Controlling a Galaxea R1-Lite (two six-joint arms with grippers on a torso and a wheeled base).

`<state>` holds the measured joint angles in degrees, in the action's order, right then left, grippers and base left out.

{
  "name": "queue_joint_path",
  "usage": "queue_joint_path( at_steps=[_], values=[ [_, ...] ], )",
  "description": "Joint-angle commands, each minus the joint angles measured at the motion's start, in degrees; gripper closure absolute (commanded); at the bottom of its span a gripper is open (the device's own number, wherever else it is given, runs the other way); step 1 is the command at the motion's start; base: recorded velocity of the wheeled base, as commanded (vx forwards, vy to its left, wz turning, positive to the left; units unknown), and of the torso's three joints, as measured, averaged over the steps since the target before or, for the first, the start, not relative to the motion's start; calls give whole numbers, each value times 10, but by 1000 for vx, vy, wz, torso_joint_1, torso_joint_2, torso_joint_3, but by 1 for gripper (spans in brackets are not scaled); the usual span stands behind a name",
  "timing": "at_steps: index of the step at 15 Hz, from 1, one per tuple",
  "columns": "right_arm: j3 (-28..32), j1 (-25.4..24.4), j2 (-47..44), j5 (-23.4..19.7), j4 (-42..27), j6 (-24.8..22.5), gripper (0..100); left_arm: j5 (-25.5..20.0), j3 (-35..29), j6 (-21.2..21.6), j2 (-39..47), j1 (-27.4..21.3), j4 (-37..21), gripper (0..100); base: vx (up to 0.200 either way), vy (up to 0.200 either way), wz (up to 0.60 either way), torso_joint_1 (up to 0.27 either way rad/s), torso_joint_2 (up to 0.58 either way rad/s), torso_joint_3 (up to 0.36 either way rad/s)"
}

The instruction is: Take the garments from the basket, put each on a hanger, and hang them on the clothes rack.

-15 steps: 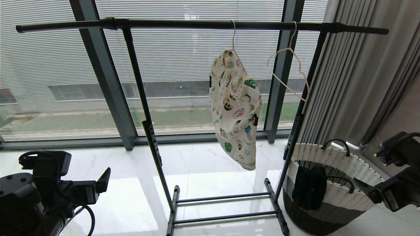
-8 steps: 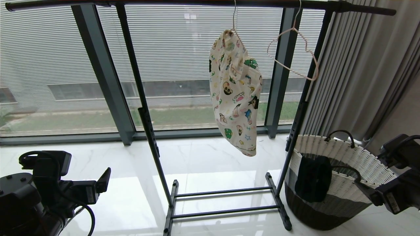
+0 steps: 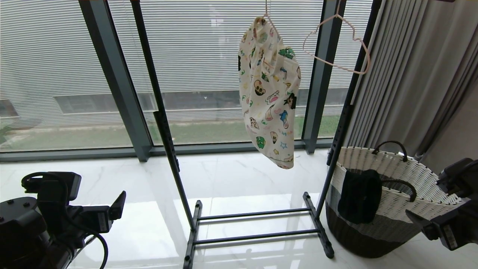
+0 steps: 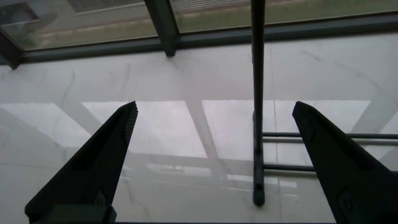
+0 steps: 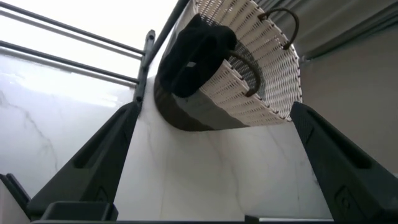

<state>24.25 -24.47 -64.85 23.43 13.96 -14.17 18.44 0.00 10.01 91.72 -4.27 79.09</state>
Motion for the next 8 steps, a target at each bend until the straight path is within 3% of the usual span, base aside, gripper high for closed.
queue_joint_path(
  at_steps=[1, 4, 6, 8],
  values=[
    [-11, 1, 16, -1, 1, 19, 0, 0, 0, 0, 1, 8, -1, 0, 0, 0, 0, 0, 0, 0],
    [19, 1, 15, -41, 0, 86, 0, 0, 0, -3, 3, 25, -1, 0, 0, 0, 0, 0, 0, 0],
    [24, 2, 17, -97, -1, 82, 0, -1, 0, -3, 2, 28, -1, 0, 0, 0, 0, 0, 0, 0],
    [27, 2, 10, -110, -2, 64, 0, -1, 0, -2, 1, 28, -1, 0, 0, 0, 0, 0, 0, 0]
  ],
)
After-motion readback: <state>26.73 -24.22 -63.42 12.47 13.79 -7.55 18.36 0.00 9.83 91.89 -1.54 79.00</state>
